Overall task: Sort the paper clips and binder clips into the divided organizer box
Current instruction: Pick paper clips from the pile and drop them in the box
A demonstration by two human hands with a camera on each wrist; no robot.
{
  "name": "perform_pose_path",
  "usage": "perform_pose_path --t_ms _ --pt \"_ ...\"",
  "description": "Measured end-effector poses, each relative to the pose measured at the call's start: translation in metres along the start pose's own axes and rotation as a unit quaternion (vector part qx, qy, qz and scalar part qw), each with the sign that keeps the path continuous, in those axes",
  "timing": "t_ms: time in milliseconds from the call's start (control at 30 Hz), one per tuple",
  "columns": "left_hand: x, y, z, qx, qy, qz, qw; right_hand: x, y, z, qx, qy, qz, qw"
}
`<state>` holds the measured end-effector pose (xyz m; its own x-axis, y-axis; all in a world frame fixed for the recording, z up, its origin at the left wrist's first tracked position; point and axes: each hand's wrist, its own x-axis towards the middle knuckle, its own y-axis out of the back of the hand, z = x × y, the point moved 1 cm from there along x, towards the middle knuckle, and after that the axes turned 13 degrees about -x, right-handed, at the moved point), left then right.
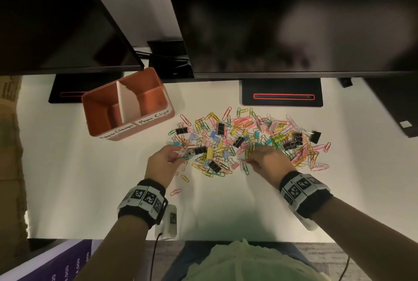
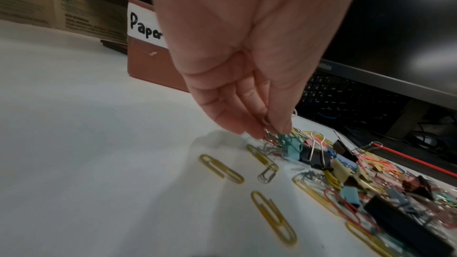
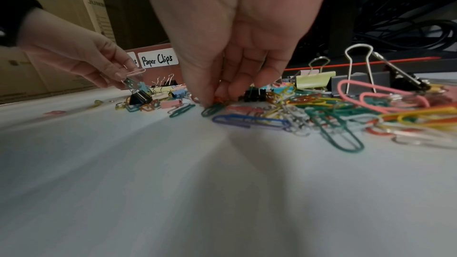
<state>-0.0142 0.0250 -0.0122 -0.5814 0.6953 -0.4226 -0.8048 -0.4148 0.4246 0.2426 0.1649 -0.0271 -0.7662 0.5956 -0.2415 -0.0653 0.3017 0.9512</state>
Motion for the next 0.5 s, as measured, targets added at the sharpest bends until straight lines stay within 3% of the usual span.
perform_pose_path --t_ms 200,500 --pt "-0.001 0.008 0.009 -0.046 0.008 0.010 0.999 0.002 0.005 -0.005 0.011 -0.022 -0.068 0.997" --pt "-0.010 0.018 0.035 -0.045 -0.057 0.039 0.997 0.010 0.003 -0.001 0.058 -0.018 -0.059 0.996"
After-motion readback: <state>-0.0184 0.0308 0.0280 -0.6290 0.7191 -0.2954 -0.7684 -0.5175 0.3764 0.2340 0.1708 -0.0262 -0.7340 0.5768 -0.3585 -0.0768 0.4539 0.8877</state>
